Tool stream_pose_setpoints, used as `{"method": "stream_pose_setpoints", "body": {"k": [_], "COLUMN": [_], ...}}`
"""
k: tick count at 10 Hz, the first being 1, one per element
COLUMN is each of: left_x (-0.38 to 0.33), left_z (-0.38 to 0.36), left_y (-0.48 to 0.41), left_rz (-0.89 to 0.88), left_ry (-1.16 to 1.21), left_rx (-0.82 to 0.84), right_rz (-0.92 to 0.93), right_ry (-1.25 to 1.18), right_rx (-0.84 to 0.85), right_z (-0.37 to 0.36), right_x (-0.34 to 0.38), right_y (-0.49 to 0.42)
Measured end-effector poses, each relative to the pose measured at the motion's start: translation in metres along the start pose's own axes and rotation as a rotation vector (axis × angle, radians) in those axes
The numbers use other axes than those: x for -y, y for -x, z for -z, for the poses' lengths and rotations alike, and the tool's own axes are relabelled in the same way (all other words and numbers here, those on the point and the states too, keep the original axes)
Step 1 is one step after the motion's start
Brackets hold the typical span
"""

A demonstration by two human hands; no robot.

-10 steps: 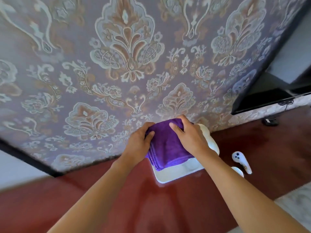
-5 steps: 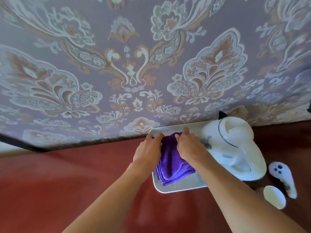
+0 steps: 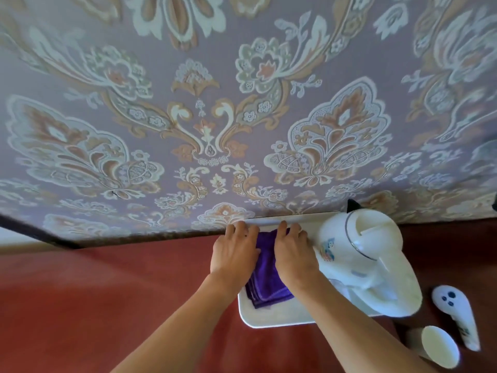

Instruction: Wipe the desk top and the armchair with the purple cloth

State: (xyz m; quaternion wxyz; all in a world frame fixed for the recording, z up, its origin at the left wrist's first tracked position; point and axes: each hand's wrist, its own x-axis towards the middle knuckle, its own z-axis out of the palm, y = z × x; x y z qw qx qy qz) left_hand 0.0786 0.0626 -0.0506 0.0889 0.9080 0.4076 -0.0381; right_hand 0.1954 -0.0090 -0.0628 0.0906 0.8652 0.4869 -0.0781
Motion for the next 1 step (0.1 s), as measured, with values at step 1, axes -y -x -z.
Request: {"method": "stream_pose_setpoints", "body": {"k": [1], "left_x": [0.0037], "left_z": [0.0219], "left_y": [0.0175], "left_rz": [0.003], "left_ry": [0.059], "left_rx": [0.019], "right_rz": [0.06], "right_ry": [0.007], "right_rx": [0.017], "right_z": [0.0232], "right_x": [0.0021], "right_y": [0.0111]}}
